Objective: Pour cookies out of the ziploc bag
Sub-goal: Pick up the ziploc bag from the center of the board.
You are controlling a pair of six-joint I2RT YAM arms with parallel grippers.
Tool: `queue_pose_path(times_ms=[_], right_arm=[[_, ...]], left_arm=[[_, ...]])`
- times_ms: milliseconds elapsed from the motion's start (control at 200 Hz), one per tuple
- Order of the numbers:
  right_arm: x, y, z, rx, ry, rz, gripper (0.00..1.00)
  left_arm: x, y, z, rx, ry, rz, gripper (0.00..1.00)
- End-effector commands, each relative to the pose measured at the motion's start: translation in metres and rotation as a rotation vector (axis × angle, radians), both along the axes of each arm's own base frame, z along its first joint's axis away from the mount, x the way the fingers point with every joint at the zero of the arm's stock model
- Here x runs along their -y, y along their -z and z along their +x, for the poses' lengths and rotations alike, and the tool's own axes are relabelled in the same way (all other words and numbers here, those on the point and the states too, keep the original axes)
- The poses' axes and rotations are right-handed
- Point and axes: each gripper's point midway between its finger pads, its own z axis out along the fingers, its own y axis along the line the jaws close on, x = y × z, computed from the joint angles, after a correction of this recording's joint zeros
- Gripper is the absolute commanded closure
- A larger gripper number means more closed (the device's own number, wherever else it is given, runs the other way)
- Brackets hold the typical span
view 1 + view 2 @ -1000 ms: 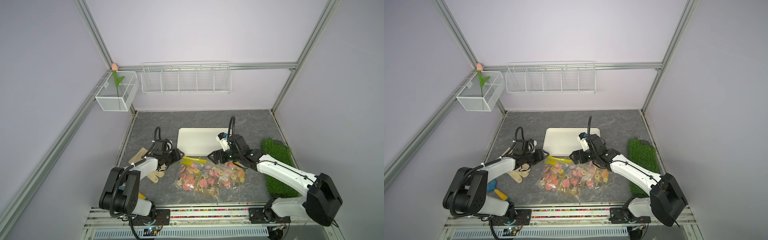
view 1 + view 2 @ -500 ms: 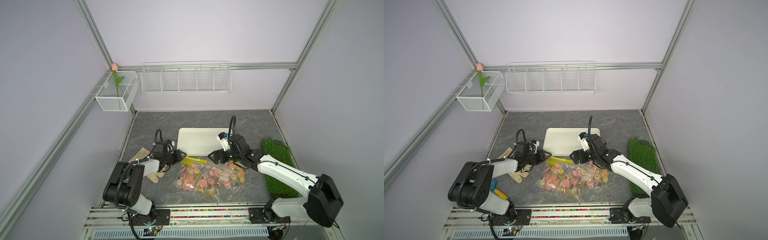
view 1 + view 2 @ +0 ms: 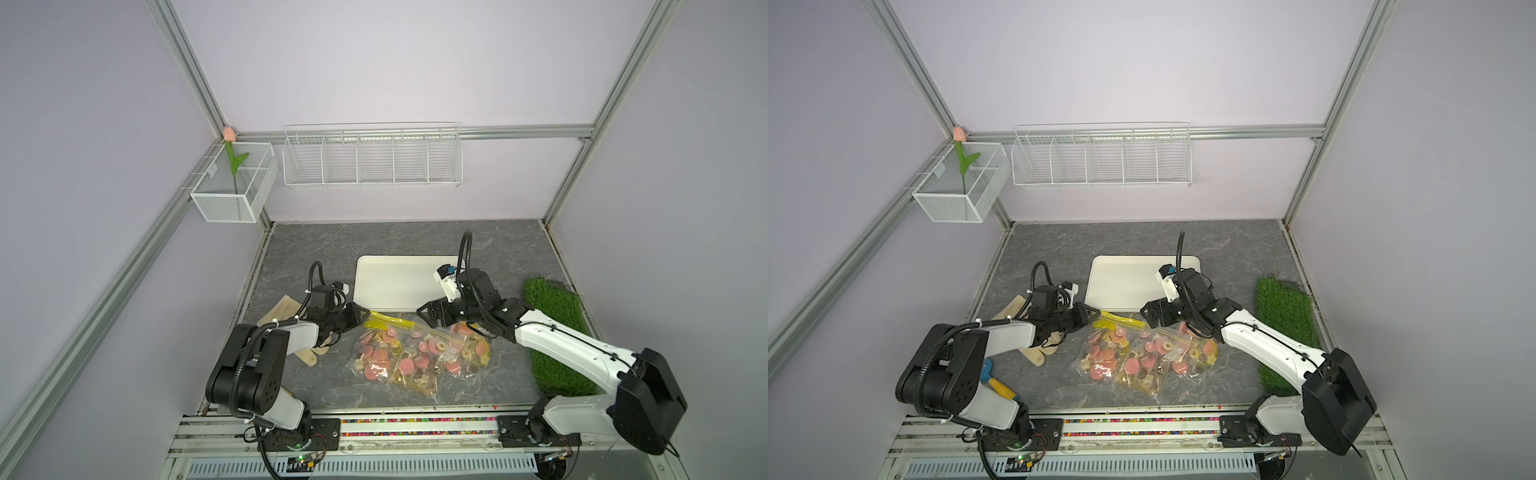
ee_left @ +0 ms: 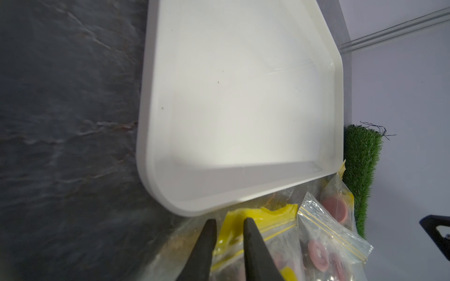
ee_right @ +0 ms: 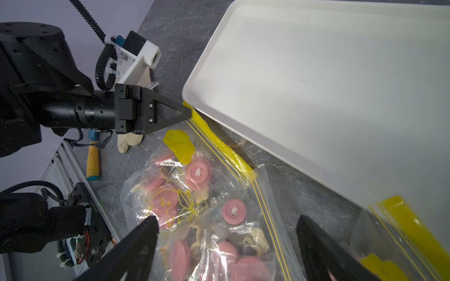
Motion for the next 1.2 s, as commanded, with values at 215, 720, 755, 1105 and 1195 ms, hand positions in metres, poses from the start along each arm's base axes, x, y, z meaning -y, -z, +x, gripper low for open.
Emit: queue_pose_path(times_ms=[215, 720, 755, 1105, 1195], right_arm=[[0.001, -0.003, -0.009, 0.066, -0.084, -0.011, 0.06], [-0.034, -0.001, -0.012, 0.212, -0.330, 0.069, 0.15], [-0.038, -0.002, -0.011, 0.224, -0.340, 0.085, 0.15], [-0.062, 0.005, -0.009, 0.216, -0.453, 0.131, 0.26], [-0.064, 0.010, -0.013, 0.194, -0.476, 0.138, 0.29]], left_arm=[[0.016, -0.053, 0.007, 0.132, 0.035, -0.082, 0.96], [0.034, -0.144, -0.024, 0.318, 0.179, -0.037, 1.00], [0.035, -0.146, -0.028, 0.319, 0.194, -0.040, 1.00], [0.042, -0.162, -0.053, 0.330, 0.281, -0.083, 1.00], [0.043, -0.164, -0.056, 0.338, 0.289, -0.091, 1.00]])
